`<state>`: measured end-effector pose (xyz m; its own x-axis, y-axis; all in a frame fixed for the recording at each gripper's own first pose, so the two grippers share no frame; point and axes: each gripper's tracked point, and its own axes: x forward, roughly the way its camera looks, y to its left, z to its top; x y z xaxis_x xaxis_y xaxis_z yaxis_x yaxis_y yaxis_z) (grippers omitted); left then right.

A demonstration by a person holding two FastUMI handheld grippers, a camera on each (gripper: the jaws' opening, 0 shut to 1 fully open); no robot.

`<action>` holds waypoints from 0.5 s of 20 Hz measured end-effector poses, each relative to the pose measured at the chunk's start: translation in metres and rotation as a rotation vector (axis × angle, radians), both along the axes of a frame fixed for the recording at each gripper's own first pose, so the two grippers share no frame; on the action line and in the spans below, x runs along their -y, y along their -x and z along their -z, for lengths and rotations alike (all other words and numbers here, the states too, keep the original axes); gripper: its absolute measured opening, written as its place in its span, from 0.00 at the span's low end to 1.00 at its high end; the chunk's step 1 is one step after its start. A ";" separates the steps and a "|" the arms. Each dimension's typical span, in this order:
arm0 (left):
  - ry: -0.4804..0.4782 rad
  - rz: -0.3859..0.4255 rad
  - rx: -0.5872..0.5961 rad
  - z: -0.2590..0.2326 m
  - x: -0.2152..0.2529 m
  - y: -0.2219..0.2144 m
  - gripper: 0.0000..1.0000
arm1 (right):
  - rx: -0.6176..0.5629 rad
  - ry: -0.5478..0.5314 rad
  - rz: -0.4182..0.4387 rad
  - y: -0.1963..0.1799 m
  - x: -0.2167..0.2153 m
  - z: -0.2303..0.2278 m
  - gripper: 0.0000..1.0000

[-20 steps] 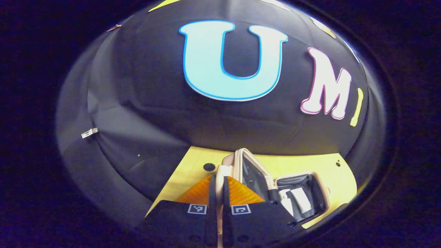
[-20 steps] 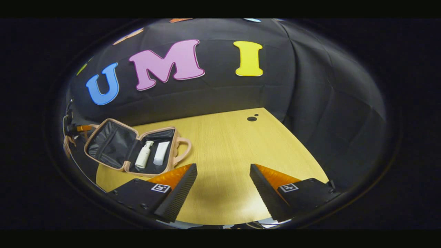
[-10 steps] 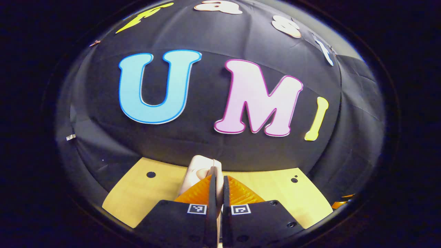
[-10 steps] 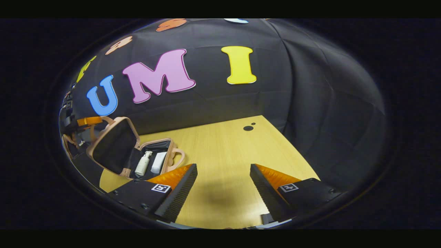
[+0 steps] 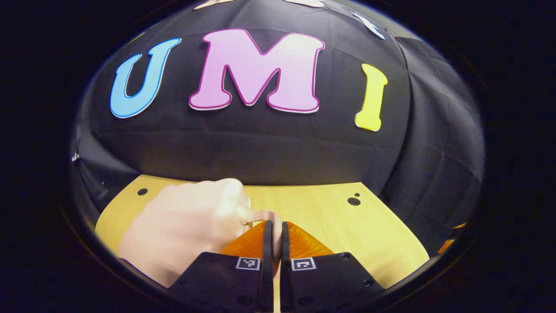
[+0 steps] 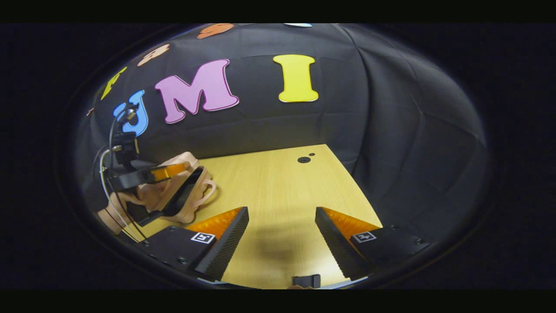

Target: First open the suitcase, pack the skin care products into it, and then close the suitcase.

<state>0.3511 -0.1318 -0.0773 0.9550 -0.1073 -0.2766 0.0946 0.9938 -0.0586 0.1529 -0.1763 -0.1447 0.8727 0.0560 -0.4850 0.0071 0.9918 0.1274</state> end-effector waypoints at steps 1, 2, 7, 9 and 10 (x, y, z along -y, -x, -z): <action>0.008 -0.007 -0.029 0.014 0.006 -0.002 0.12 | -0.003 0.003 0.002 0.000 0.003 0.002 0.98; 0.027 -0.014 -0.062 0.025 0.008 -0.004 0.12 | -0.003 0.006 0.003 0.001 0.004 0.003 0.98; 0.071 -0.007 -0.067 0.022 0.013 0.004 0.19 | -0.011 -0.005 -0.003 0.008 -0.004 0.004 0.98; 0.061 -0.013 -0.050 0.007 0.010 0.020 0.33 | 0.011 -0.024 0.004 0.012 -0.010 -0.007 0.98; 0.058 -0.025 -0.052 0.000 0.005 0.033 0.43 | 0.035 -0.030 0.012 0.013 -0.014 -0.015 0.98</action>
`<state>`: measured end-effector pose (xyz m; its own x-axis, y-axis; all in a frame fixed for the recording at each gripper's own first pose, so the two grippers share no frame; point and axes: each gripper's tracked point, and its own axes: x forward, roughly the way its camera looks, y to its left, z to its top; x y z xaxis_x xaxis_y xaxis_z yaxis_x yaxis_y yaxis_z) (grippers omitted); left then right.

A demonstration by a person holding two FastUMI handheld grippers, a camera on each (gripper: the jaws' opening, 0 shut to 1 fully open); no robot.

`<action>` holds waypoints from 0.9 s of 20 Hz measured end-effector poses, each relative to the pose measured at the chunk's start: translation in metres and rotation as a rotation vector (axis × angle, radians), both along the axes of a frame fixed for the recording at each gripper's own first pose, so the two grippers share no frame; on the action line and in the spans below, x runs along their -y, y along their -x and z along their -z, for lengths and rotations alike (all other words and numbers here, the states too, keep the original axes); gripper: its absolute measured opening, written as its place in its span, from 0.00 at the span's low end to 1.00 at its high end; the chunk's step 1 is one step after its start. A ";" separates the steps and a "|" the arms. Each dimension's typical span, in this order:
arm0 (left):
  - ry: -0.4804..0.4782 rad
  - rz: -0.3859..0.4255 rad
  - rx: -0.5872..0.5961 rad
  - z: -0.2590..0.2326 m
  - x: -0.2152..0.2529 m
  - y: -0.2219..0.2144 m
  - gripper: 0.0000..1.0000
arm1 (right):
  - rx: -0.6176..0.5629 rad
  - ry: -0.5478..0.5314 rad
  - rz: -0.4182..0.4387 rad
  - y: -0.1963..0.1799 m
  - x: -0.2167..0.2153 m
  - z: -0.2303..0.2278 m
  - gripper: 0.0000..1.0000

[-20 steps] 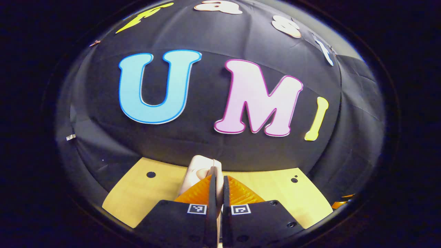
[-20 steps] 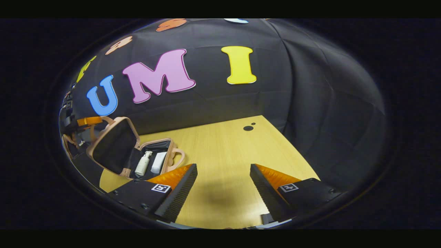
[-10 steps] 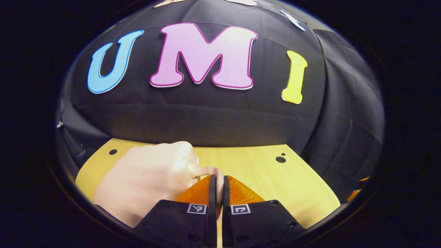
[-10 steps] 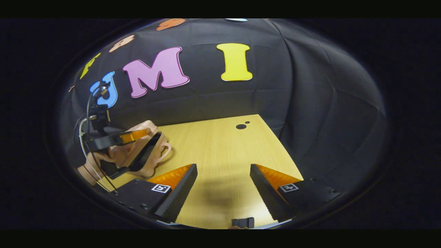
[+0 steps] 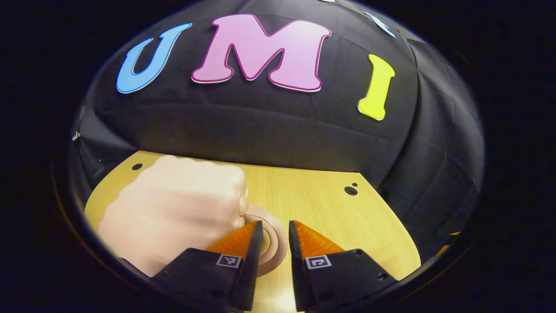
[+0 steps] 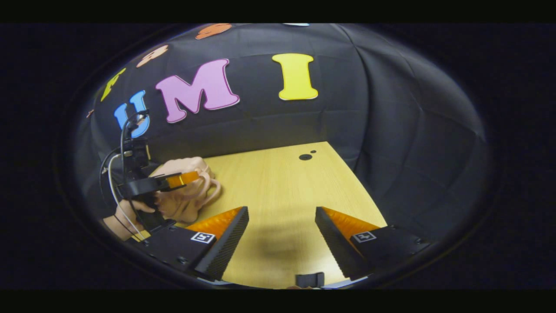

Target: First open the suitcase, pack the skin care products into it, and then close the suitcase.

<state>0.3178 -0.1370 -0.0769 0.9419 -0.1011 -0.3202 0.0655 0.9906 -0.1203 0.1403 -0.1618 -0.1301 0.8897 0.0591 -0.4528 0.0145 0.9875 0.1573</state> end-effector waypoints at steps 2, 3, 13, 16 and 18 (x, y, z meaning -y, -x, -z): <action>0.005 -0.001 0.028 -0.023 -0.012 0.030 0.59 | 0.030 0.002 0.013 0.005 -0.006 -0.011 0.98; 0.000 0.008 0.066 -0.041 -0.019 0.053 0.63 | 0.038 -0.004 0.017 0.010 -0.010 -0.015 0.98; -0.161 0.045 0.275 -0.112 -0.082 0.220 0.97 | 0.037 -0.005 0.025 0.084 -0.083 -0.008 0.98; -0.119 0.021 0.276 -0.111 -0.096 0.236 0.97 | 0.033 -0.023 0.014 0.089 -0.096 -0.011 0.98; -0.095 0.013 0.270 -0.110 -0.104 0.238 0.97 | 0.047 -0.023 0.008 0.088 -0.102 -0.017 0.98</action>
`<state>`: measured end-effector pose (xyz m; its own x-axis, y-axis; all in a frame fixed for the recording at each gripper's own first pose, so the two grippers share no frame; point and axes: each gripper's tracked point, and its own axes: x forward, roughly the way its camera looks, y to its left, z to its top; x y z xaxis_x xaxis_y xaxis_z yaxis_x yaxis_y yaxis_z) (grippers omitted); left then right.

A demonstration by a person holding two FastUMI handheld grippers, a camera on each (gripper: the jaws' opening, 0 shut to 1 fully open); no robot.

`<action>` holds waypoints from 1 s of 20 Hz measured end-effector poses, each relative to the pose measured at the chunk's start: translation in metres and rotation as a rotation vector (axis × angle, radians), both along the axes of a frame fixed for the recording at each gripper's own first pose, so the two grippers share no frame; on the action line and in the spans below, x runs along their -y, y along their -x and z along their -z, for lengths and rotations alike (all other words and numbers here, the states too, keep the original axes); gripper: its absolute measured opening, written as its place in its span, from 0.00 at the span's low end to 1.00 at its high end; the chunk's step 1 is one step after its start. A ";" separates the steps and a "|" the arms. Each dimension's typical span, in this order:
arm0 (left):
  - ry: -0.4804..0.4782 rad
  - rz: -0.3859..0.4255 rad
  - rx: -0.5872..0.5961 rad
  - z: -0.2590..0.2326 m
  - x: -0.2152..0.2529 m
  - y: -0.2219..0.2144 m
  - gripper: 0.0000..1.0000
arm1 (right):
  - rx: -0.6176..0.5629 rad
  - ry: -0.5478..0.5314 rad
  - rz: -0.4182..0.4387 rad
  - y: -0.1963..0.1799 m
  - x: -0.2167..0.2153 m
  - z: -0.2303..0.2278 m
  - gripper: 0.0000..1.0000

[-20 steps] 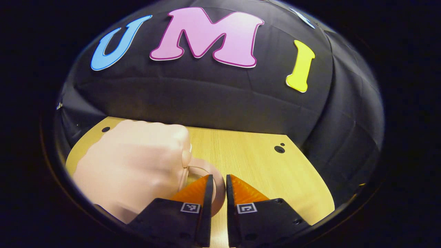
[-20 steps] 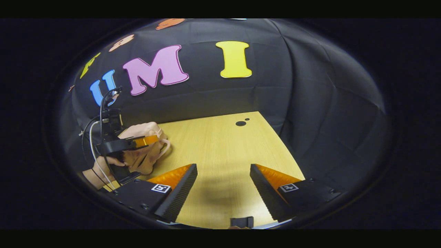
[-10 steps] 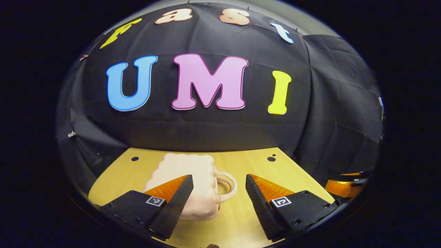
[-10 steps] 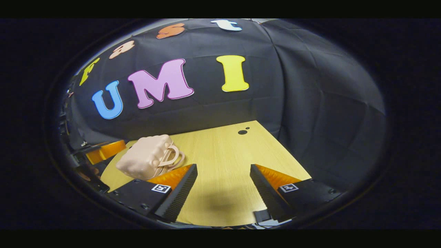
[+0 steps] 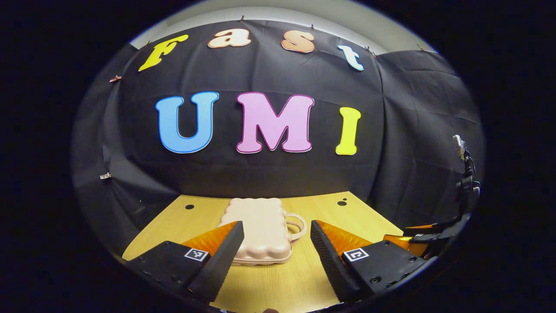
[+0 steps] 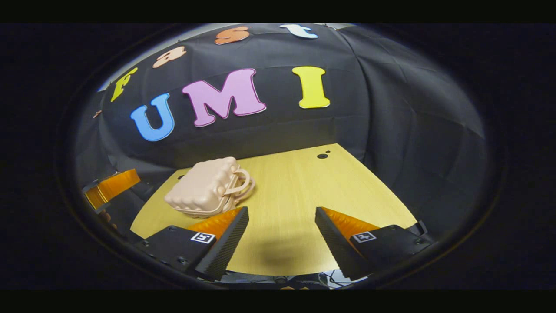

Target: First open the suitcase, pack the skin care products into it, and then close the suitcase.

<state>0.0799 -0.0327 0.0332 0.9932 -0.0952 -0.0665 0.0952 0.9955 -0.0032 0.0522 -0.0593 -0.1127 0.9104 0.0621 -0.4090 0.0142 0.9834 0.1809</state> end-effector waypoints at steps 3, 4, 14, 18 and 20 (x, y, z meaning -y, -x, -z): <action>0.015 -0.020 -0.012 0.005 -0.018 0.001 0.97 | 0.019 0.026 -0.025 0.001 -0.010 -0.006 0.98; 0.029 -0.024 -0.019 0.007 -0.022 0.000 0.97 | 0.023 0.037 -0.036 0.002 -0.013 -0.008 0.98; 0.083 -0.079 -0.067 0.024 -0.055 0.004 0.97 | 0.031 0.052 -0.037 0.015 -0.010 -0.012 0.98; 0.102 -0.088 -0.071 0.025 -0.060 0.007 0.96 | 0.022 0.046 -0.024 0.019 -0.006 -0.007 0.98; 0.096 -0.087 -0.067 0.025 -0.060 0.009 0.96 | 0.016 0.041 -0.021 0.022 -0.006 -0.006 0.98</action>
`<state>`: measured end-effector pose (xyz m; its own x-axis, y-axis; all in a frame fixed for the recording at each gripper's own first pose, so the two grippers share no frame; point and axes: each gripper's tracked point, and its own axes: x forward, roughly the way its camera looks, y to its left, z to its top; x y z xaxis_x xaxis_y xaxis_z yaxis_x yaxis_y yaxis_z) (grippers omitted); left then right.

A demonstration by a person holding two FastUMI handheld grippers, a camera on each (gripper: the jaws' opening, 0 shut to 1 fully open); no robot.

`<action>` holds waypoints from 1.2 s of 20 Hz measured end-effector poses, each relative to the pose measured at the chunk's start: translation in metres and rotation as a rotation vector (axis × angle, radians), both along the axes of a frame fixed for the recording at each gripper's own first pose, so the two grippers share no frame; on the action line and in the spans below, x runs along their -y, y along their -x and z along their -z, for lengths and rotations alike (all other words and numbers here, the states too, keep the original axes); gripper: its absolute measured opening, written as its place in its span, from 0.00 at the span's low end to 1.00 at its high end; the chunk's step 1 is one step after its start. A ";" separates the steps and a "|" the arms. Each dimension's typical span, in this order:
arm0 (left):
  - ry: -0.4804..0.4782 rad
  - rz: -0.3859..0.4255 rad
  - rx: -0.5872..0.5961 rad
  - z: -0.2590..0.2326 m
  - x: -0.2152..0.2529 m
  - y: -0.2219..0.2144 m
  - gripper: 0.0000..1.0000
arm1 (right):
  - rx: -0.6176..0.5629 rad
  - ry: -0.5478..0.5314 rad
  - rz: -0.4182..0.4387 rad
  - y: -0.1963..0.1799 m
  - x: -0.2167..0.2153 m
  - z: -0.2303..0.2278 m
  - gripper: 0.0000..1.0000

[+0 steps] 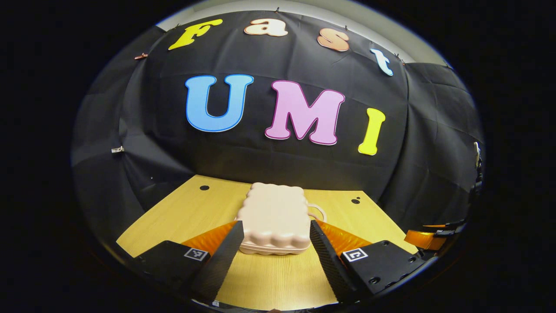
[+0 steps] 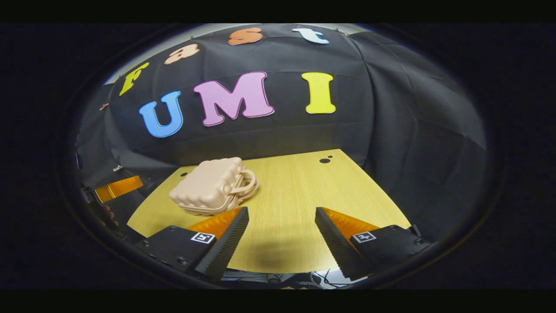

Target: First open the suitcase, pack the skin care products into it, and then close the suitcase.

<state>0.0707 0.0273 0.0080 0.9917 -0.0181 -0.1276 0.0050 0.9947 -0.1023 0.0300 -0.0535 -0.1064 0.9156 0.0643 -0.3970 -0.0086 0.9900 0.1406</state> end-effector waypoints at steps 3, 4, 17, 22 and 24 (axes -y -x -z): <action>-0.014 0.004 0.006 -0.001 0.000 0.003 0.96 | -0.005 0.006 -0.003 0.002 -0.002 0.003 0.98; -0.019 0.007 0.004 0.000 0.000 0.004 0.96 | -0.008 0.006 -0.005 0.003 -0.004 0.002 0.98; -0.049 0.041 0.030 -0.004 -0.003 0.013 0.96 | 0.063 0.009 -0.050 0.009 -0.034 -0.023 0.98; -0.083 0.073 0.057 -0.013 0.001 0.017 0.96 | 0.140 0.055 -0.083 0.000 -0.043 -0.050 0.98; -0.116 0.088 0.076 -0.018 0.004 0.019 0.96 | 0.156 0.055 -0.110 -0.004 -0.055 -0.055 0.98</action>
<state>0.0521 0.0238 0.0259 0.9938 -0.0946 -0.0588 0.0957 0.9953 0.0171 0.0338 0.0014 -0.0517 0.9550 0.1493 -0.2563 -0.1344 0.9881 0.0748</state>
